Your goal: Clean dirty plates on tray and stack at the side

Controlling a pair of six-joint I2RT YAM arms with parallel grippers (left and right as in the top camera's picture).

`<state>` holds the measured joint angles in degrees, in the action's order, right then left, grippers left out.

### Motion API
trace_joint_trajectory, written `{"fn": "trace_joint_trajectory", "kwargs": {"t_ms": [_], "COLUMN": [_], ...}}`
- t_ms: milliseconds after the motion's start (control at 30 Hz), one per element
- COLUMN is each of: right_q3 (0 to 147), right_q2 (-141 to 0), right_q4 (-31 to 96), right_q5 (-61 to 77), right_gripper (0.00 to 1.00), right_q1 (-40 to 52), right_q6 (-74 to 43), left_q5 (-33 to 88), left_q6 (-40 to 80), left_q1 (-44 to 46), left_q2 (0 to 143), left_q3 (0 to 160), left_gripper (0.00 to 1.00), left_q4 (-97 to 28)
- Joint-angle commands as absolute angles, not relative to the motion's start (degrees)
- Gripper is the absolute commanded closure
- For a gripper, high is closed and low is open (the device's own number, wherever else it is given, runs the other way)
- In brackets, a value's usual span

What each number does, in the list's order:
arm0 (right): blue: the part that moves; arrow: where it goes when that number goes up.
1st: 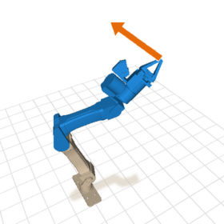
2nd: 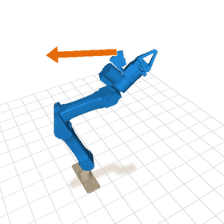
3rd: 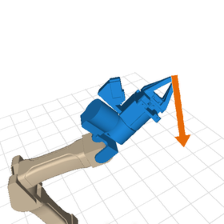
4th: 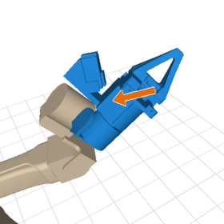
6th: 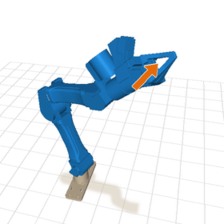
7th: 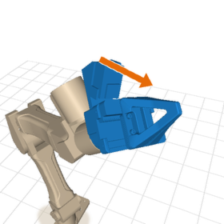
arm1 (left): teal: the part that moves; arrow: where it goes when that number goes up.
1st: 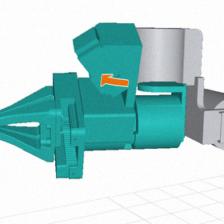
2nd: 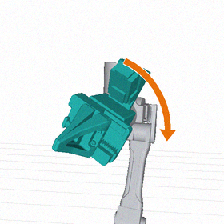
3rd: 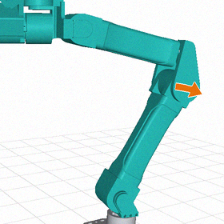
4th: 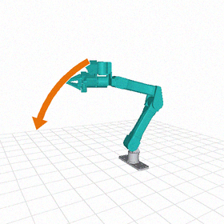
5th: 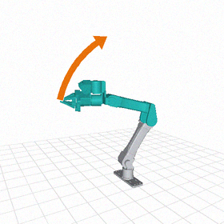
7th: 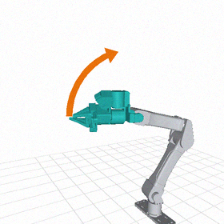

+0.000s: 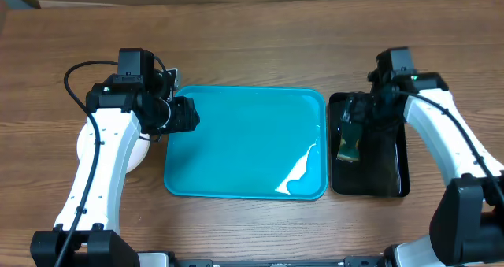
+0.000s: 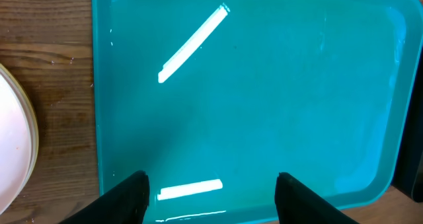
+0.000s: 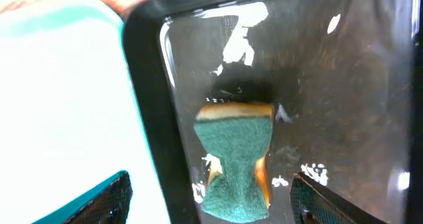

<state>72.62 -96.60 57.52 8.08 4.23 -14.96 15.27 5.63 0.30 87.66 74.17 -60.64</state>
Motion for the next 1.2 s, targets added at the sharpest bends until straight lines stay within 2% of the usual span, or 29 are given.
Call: {"fn": "trace_joint_trajectory", "kwargs": {"t_ms": [0,133,233,433,500,600,767,933,1167], "right_q3": [74.9,74.8,73.7,67.9,65.0,59.2,50.7,47.5,47.3], "right_q2": [-92.9,-89.8,-87.0,-78.4,-74.9,-68.3,-56.5,-47.1,-42.4], "right_q4": [58.3,60.1,61.1,59.8,58.3,55.7,53.0,53.4,54.5], "right_q5": [6.5,6.5,6.5,6.5,6.4,6.4,5.8,4.5,3.9], "right_gripper": [0.23,0.23,0.24,0.23,0.18,0.0,0.0,0.0,0.0], "right_q1": [4.4,4.4,4.4,4.4,4.4,4.4,4.4,4.4,4.4], "right_q6": [-14.9,-14.9,-15.0,-15.6,-15.7,-16.4,-16.5,-16.5,-16.5], "left_q5": [16.1,16.1,16.1,16.1,15.7,14.5,13.3,11.6,9.9], "left_q6": [2.4,0.8,0.8,1.1,1.3,2.0,2.4,2.8,3.2], "left_q1": [0.5,0.5,0.5,0.5,0.5,0.5,1.0,1.2,1.1], "left_q2": [87.7,87.7,87.7,87.6,87.5,86.5,78.7,63.8,41.7], "left_q3": [73.8,73.8,73.8,73.8,73.8,73.0,67.1,59.1,52.2], "left_gripper": [0.36,0.25,0.0,0.0,0.0,0.0,0.0,0.0,0.0], "left_q4": [-60.6,-60.9,-62.8,-69.3,-71.2,-72.5,-67.6,-63.1,-60.2]}}
